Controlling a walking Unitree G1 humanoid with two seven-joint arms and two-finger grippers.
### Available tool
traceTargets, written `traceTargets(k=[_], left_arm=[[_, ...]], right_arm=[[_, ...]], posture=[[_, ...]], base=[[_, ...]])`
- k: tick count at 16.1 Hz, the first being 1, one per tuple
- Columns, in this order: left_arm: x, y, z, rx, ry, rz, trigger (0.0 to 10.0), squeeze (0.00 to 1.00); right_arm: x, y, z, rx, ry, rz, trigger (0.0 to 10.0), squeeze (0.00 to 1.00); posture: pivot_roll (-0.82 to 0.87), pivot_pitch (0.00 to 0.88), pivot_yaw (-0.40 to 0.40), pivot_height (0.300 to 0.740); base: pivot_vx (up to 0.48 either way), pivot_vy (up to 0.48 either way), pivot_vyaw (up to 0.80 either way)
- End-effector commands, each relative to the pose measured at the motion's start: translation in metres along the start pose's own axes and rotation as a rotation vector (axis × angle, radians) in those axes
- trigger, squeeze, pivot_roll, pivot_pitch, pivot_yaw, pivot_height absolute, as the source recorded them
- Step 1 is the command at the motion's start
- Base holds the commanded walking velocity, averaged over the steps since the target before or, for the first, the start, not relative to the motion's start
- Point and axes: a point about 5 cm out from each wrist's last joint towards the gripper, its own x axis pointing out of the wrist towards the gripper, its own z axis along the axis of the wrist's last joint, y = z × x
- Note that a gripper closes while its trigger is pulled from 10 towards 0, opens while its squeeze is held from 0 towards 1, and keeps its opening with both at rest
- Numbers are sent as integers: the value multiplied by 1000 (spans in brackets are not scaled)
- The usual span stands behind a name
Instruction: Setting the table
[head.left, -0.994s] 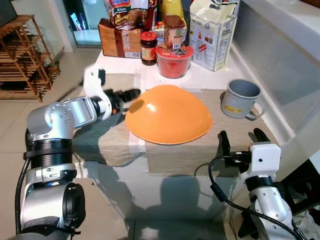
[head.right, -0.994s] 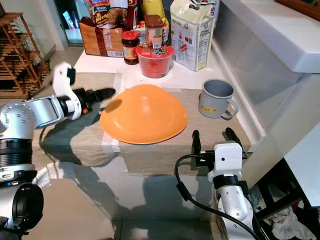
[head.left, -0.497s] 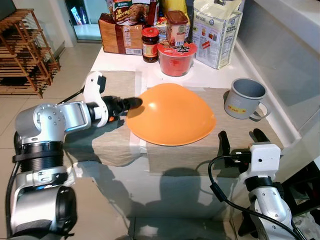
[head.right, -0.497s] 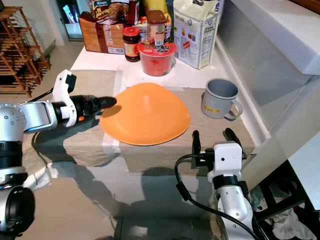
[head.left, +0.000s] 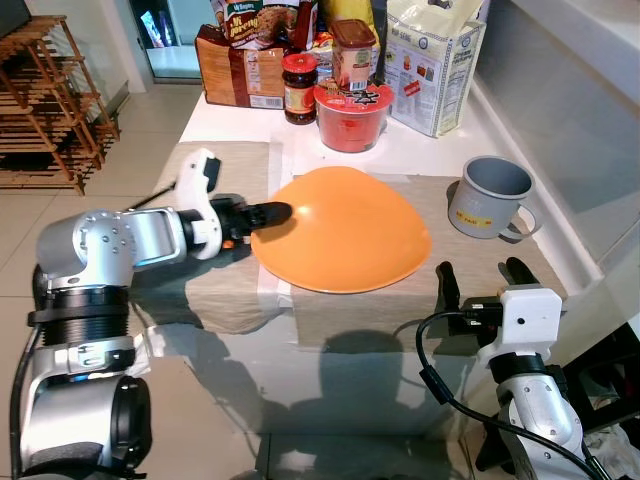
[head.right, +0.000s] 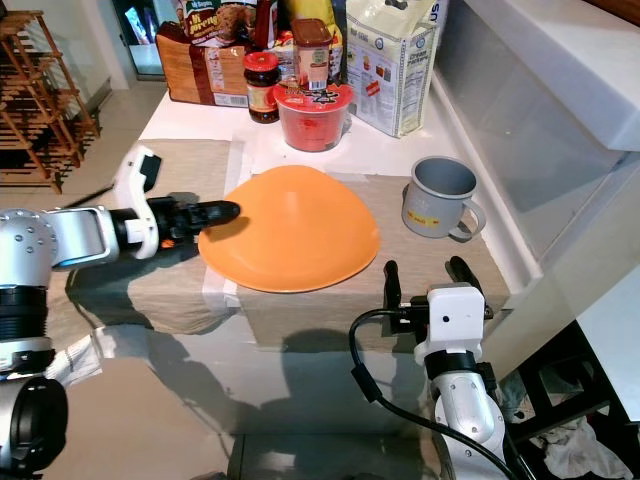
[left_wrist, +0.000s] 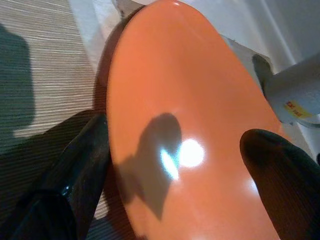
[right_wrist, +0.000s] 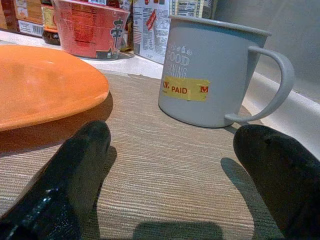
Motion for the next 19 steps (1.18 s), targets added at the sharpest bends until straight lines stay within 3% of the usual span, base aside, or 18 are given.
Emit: traceTargets(k=[1, 3, 6, 15, 19], left_arm=[[0, -8, 1, -11, -8, -58, 10000, 0], [6, -17, -5, 9, 10, -87, 10000, 0], [10, -19, -11, -16, 23, -115, 10000, 0], [10, -34, -33, -59, 60, -283, 10000, 0], [17, -40, -39, -85, 31, -345, 10000, 0]], right_arm=[[-3, 0, -2, -4, 30, -1, 10000, 0], [-3, -1, -2, -6, 32, 1, 10000, 0], [-4, -1, -2, -7, 36, 2, 10000, 0], [-4, -2, -3, -8, 50, -4, 10000, 0], [-4, -2, -4, -9, 50, -5, 10000, 0]], posture=[[-18, 25, 9, 740], [-19, 27, 5, 740], [-24, 31, 5, 740], [-25, 37, 2, 740], [-27, 33, 1, 740]], base=[[0, 0, 0], [0, 0, 0], [0, 0, 0], [0, 0, 0], [0, 0, 0]])
